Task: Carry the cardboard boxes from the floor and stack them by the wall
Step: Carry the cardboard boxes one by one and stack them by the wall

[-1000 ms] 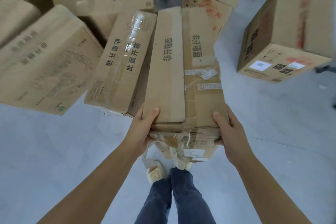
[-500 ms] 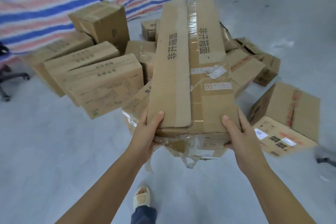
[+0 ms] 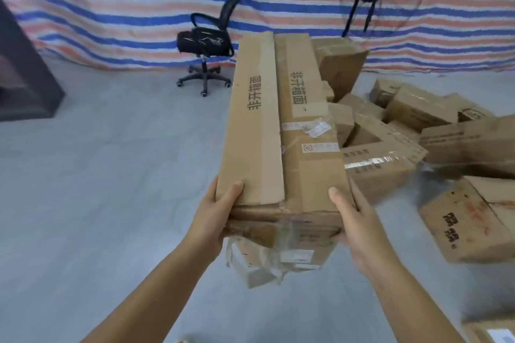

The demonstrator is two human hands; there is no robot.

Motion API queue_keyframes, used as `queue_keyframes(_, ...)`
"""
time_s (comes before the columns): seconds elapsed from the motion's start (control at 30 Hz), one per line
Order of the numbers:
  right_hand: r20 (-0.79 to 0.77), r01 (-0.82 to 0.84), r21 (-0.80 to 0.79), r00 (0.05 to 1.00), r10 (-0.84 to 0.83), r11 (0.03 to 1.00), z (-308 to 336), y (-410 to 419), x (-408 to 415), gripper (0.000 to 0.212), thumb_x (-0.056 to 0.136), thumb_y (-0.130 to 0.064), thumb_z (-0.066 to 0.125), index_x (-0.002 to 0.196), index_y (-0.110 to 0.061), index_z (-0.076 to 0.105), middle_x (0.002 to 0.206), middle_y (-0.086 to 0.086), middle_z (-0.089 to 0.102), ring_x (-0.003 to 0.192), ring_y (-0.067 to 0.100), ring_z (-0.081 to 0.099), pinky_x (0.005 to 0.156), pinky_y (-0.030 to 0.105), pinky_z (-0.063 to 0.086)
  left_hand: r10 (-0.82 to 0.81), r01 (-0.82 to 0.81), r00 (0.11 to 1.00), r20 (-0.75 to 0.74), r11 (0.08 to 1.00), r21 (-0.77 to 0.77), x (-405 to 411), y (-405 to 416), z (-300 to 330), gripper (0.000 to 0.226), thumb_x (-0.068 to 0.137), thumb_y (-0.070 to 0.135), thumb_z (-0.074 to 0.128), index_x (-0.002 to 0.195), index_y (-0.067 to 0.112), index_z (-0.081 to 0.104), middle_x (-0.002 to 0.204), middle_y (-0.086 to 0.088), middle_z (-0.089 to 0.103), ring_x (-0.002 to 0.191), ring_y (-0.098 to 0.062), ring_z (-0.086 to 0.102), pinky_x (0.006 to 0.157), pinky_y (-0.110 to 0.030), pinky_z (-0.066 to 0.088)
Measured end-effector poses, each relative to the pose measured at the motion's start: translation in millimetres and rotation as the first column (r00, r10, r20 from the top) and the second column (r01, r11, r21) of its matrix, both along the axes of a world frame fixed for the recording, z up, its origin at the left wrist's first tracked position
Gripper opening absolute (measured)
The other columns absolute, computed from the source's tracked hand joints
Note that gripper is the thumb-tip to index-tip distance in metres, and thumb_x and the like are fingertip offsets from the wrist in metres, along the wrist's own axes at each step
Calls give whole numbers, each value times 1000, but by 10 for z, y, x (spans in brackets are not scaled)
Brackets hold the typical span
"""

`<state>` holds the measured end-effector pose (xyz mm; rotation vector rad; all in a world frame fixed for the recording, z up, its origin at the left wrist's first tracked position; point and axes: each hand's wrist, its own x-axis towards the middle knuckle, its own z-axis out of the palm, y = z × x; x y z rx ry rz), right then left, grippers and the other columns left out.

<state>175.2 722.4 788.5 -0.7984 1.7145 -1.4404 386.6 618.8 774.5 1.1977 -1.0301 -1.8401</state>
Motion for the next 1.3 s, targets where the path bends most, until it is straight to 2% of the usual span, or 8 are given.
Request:
queue_keyframes(0.1,0,-109,36,994,109,993,-82,-198,464,31,90,-42,58,113,-63,55,121,-24,63,106,5,63,80,35,51,94,-96,994,52,995,40,578,65,-54,28,89,38,62,117,39,60,103,6,72,91,-21,70,75,-49,59)
queue_keyframes(0.17,8,-225,71,974,225,972,-140,-399,1005,31,93,-37,55,100,-68,57,104,-30,67,94,-3,65,71,32,49,195,-199,979,67,978,68,1190,125,-104,24,88,39,62,112,41,61,103,5,71,90,-22,69,80,-55,56)
queue_keyframes(0.4,78,-529,199,848,524,825,-335,-995,3117,21,93,-40,53,102,-58,57,89,-26,70,76,2,69,62,49,55,508,-526,849,148,840,132,3366,394,-208,25,89,38,62,114,41,59,100,3,69,83,-24,67,72,-51,57)
queue_keyframes(0.53,129,-673,224,738,663,705,-402,-1333,4262,20,93,-39,54,104,-54,60,93,-17,73,82,11,70,65,55,55,680,-698,716,157,701,145,4339,529,-161,32,91,33,60,122,37,54,100,2,66,77,-21,64,50,-29,52)
queue_keyframes(0.7,135,-826,224,552,823,517,-419,-1663,5557,21,93,-41,53,109,-52,61,99,-11,72,91,20,69,55,40,53,825,-844,535,180,512,162,5371,698,-144,36,90,36,61,125,37,52,117,1,61,88,-22,62,55,-33,54)
queue_keyframes(0.9,146,-930,218,331,932,296,-471,-2115,6759,22,94,-35,53,97,-54,65,90,-18,73,80,6,70,52,25,48,924,-938,328,195,294,184,6204,631,-201,27,91,35,60,116,40,55,105,5,66,90,-21,63,62,-37,55)
queue_keyframes(1.1,172,-971,220,138,975,99,-513,-2851,7922,18,95,-33,52,99,-46,65,81,-14,73,67,9,70,45,30,48,971,-977,133,200,94,190,6943,169,-149,35,93,34,56,127,35,50,107,6,63,92,-19,62,64,-37,58)
queue_keyframes(1.3,184,-970,217,-66,981,-107,-478,-3307,9139,15,96,-33,51,101,-40,63,76,-14,73,62,11,70,42,32,46,976,-973,-98,195,-135,189,7692,-103,-44,29,94,31,57,122,33,52,102,6,64,85,-16,63,43,-24,51)
